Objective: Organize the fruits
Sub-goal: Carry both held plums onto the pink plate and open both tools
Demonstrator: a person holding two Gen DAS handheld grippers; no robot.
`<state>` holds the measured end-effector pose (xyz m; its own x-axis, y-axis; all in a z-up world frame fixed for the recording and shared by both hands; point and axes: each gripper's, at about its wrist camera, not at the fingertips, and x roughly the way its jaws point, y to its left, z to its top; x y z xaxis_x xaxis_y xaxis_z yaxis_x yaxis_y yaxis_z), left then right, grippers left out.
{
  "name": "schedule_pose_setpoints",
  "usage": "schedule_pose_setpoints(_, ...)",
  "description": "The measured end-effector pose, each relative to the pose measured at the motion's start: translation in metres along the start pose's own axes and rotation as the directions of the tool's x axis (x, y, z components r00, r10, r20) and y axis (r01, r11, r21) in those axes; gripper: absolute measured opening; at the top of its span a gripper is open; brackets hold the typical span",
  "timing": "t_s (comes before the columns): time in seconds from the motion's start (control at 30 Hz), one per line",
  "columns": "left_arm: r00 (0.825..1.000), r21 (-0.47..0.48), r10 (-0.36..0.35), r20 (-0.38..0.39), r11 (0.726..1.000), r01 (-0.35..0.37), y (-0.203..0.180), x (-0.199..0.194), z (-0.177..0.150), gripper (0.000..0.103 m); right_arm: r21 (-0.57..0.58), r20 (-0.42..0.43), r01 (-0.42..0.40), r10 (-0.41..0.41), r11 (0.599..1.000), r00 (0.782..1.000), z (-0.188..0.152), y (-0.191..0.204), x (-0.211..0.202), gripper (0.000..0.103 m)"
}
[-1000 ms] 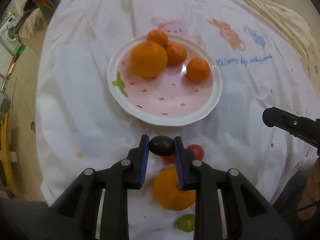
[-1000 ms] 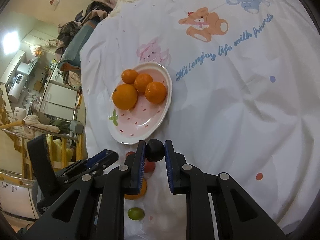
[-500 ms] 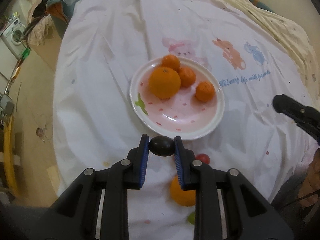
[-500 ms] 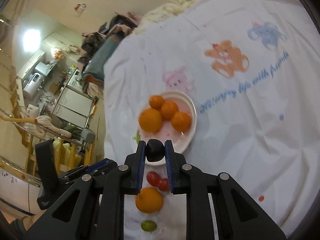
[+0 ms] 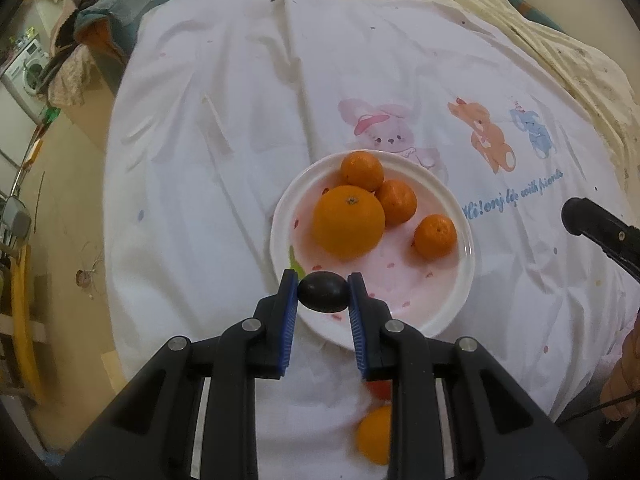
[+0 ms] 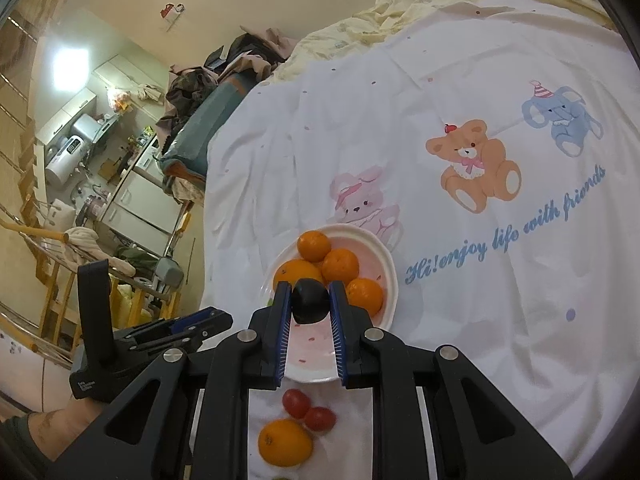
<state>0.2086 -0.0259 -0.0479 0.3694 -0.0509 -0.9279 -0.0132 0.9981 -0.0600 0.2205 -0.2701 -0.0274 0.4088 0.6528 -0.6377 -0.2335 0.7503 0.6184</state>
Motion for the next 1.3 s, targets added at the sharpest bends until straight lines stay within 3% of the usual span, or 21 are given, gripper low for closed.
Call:
schedule_pose_setpoints(0.4, 0.998, -0.020, -0.017, -0.065, 1.000, 0.016, 0.003, 0.040, 0.007, 0.021, -0.017, -0.071, 0.022, -0.024, 1.000, 0.997, 0.018, -0.011, 0.041, 0.020)
schedule_pose_setpoints(0.97, 0.994, -0.054, -0.036, -0.104, 0.998, 0.031, 0.008, 0.059, 0.004, 0.021, 0.040, -0.179, 0.003, 0.004, 0.999, 0.984, 0.009, -0.025, 0.088, 0.021)
schedule_pose_setpoints(1.3, 0.992, -0.073, -0.038, -0.119, 0.997, 0.030, 0.011, 0.063, 0.007, 0.022, 0.027, -0.153, 0.071, -0.066, 0.997, 0.986, 0.020, -0.033, 0.103, 0.022)
